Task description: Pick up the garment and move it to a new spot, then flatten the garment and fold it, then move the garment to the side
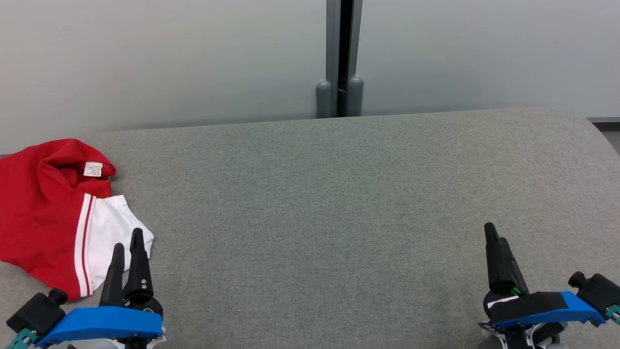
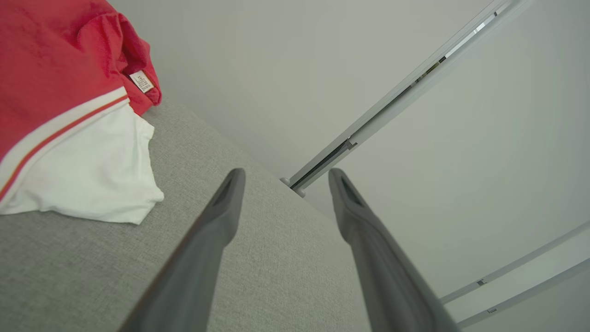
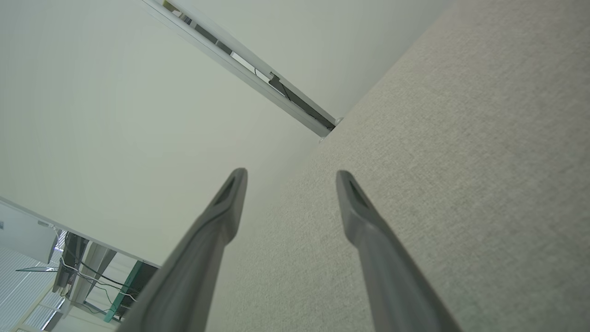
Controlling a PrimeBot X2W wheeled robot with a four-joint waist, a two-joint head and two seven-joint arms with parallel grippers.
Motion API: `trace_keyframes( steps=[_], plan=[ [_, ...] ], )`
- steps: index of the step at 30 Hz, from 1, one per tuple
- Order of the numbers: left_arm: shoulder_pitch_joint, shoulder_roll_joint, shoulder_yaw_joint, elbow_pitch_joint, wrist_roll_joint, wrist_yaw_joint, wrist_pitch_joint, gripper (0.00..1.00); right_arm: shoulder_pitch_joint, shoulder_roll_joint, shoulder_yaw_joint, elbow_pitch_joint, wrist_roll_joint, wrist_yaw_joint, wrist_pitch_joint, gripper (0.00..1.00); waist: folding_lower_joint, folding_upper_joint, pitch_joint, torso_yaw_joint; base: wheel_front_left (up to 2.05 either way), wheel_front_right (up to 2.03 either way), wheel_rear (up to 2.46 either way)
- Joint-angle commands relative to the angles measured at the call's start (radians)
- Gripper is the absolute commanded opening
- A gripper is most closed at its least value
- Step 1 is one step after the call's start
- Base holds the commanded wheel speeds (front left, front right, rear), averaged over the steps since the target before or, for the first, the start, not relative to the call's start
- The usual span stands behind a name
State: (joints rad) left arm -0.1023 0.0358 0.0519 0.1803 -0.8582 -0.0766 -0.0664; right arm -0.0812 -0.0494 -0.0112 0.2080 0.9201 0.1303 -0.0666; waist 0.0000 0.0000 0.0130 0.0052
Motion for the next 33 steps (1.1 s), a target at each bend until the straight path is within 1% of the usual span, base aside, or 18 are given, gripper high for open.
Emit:
trace_keyframes(
  steps=[1,15,33],
  plan=[
    [-0.029,0.010,-0.006,-0.009,0.033,0.005,-0.011,1.00,-0.027,-0.002,0.006,-0.010,-0.032,0.000,-0.011,1.00,0.0000,0.0000,0.000,0.000,0.00,0.00,0.00],
    [-0.034,0.012,-0.038,0.023,0.225,0.013,-0.054,1.00,-0.031,-0.002,0.038,0.005,-0.203,0.000,-0.054,1.00,0.0000,0.0000,-0.003,0.004,0.00,0.00,0.00],
    [-0.036,0.014,-0.056,0.050,0.429,0.028,-0.103,1.00,-0.030,-0.002,0.064,0.018,-0.394,0.000,-0.102,1.00,0.0000,0.0000,-0.009,0.009,0.00,0.00,0.00]
  ],
)
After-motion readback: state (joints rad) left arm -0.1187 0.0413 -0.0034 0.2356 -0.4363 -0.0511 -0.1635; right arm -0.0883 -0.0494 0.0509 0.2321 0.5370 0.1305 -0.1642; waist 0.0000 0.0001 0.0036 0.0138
